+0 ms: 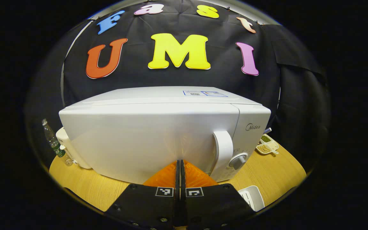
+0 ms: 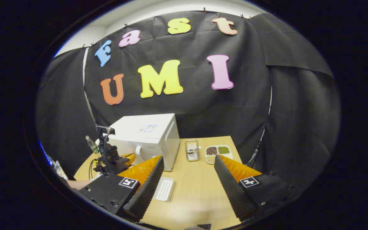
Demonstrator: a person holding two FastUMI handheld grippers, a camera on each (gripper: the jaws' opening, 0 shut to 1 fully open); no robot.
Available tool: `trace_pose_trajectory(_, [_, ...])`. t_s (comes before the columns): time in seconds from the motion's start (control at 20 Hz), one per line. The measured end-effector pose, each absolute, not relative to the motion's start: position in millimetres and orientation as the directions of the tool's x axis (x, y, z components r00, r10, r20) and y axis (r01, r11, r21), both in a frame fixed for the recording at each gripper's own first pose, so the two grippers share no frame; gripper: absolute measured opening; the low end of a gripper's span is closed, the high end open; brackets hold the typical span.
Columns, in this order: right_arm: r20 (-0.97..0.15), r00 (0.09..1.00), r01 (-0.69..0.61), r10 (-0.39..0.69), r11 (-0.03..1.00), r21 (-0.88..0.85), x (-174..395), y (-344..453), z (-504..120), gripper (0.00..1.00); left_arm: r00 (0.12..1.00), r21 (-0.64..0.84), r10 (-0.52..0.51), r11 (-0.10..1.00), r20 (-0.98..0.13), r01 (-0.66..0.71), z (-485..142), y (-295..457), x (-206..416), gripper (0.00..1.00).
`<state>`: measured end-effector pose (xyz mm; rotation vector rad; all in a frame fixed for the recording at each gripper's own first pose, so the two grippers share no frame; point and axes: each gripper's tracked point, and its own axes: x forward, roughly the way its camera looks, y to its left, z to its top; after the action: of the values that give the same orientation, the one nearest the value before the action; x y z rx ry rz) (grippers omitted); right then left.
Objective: Open the microwave oven with the left hand, put the food in, and close the microwave oven.
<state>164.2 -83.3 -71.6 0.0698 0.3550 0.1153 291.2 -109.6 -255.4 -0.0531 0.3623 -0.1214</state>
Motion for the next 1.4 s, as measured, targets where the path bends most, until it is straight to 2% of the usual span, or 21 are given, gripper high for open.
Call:
trace_pose_trajectory(0.1, [-0.339, 0.933, -0.097, 0.122, 0.991, 0.089, 162.6, -83.0, -71.1, 1.0, 0.928, -0.047, -0.098, 0.995, -0.358, 0.087, -257.1, -98.8, 284.9, 0.0])
trace_pose_trajectory(0.15, [-0.34, 0.932, -0.096, 0.121, 0.991, 0.091, 161.8, -82.6, -71.8, 0.91, 0.929, -0.027, -0.077, 0.997, -0.362, 0.072, -258.0, -91.3, 280.9, 0.0])
trace_pose_trajectory(0.2, [-0.34, 0.932, -0.096, 0.122, 0.991, 0.094, 160.3, -80.8, -71.7, 1.0, 0.929, -0.003, -0.049, 0.999, -0.367, 0.052, -259.1, -81.9, 276.5, 0.0])
trace_pose_trajectory(0.35, [-0.335, 0.934, -0.096, 0.122, 0.991, 0.092, 156.1, -74.9, -70.9, 1.0, 0.92, 0.054, -0.018, 0.998, -0.392, 0.042, -265.4, -64.6, 269.6, 0.03])
trace_pose_trajectory(0.45, [-0.334, 0.935, -0.1, 0.124, 0.991, 0.087, 152.6, -68.5, -70.7, 1.0, 0.921, 0.084, 0.007, 0.996, -0.389, 0.028, -266.1, -54.1, 269.2, 0.66])
trace_pose_trajectory(0.5, [-0.33, 0.936, -0.102, 0.125, 0.991, 0.086, 150.5, -65.4, -69.9, 0.9, 0.924, 0.085, 0.0, 0.996, -0.382, 0.035, -260.4, -54.6, 265.2, 0.97])
trace_pose_trajectory(0.55, [-0.329, 0.936, -0.103, 0.124, 0.991, 0.082, 147.2, -61.6, -69.4, 1.0, 0.927, 0.077, -0.015, 0.996, -0.375, 0.047, -256.3, -58.0, 262.5, 0.97])
trace_pose_trajectory(0.6, [-0.328, 0.937, -0.103, 0.122, 0.992, 0.075, 143.7, -58.9, -69.2, 0.91, 0.928, 0.074, -0.025, 0.996, -0.371, 0.057, -251.8, -59.6, 258.4, 0.97])
trace_pose_trajectory(0.65, [-0.324, 0.939, -0.101, 0.118, 0.992, 0.069, 140.3, -55.7, -68.9, 0.91, 0.93, 0.072, -0.036, 0.995, -0.365, 0.067, -246.7, -61.8, 254.3, 0.97])
trace_pose_trajectory(0.7, [-0.319, 0.941, -0.099, 0.114, 0.993, 0.062, 136.9, -53.1, -66.8, 1.0, 0.933, 0.065, -0.049, 0.995, -0.356, 0.077, -240.5, -64.0, 250.3, 0.97])
trace_pose_trajectory(0.75, [-0.311, 0.944, -0.094, 0.106, 0.994, 0.054, 131.9, -50.5, -65.6, 1.0, 0.938, 0.058, -0.063, 0.995, -0.342, 0.087, -232.5, -66.3, 245.3, 1.0])
trace_pose_trajectory(0.8, [-0.305, 0.947, -0.089, 0.1, 0.995, 0.047, 127.1, -47.7, -63.7, 1.0, 0.94, 0.049, -0.077, 0.994, -0.333, 0.099, -224.0, -67.9, 237.8, 0.97])
trace_pose_trajectory(0.85, [-0.296, 0.951, -0.085, 0.094, 0.995, 0.042, 121.9, -44.0, -62.0, 0.91, 0.942, 0.037, -0.094, 0.993, -0.324, 0.112, -216.6, -69.4, 229.3, 0.97])
trace_pose_trajectory(0.9, [-0.287, 0.954, -0.077, 0.084, 0.996, 0.037, 117.2, -41.0, -60.0, 0.91, 0.944, 0.025, -0.114, 0.991, -0.311, 0.128, -208.5, -70.7, 219.9, 0.97])
trace_pose_trajectory(0.95, [-0.279, 0.957, -0.069, 0.076, 0.997, 0.033, 111.6, -37.4, -58.8, 1.0, 0.945, 0.022, -0.125, 0.99, -0.302, 0.138, -200.0, -69.7, 209.0, 0.97])
trace_pose_trajectory(1.0, [-0.274, 0.959, -0.063, 0.068, 0.998, 0.03, 106.5, -33.1, -57.5, 1.0, 0.946, 0.02, -0.132, 0.989, -0.295, 0.145, -192.3, -65.3, 197.0, 0.97])
trace_pose_trajectory(1.05, [-0.268, 0.961, -0.059, 0.064, 0.998, 0.027, 100.0, -27.3, -56.5, 0.91, 0.947, 0.01, -0.149, 0.987, -0.286, 0.159, -182.8, -62.8, 182.0, 0.97])
trace_pose_trajectory(1.1, [-0.263, 0.963, -0.05, 0.054, 0.999, 0.022, 93.1, -22.8, -54.0, 1.0, 0.946, 0.001, -0.165, 0.985, -0.279, 0.172, -175.4, -59.1, 167.0, 0.97])
trace_pose_trajectory(1.4, [-0.187, 0.982, -0.013, 0.012, 1.0, -0.007, 53.5, 15.0, -28.5, 1.0, 0.958, -0.065, -0.181, 0.983, -0.224, 0.17, -120.5, -5.0, 77.4, 0.96])
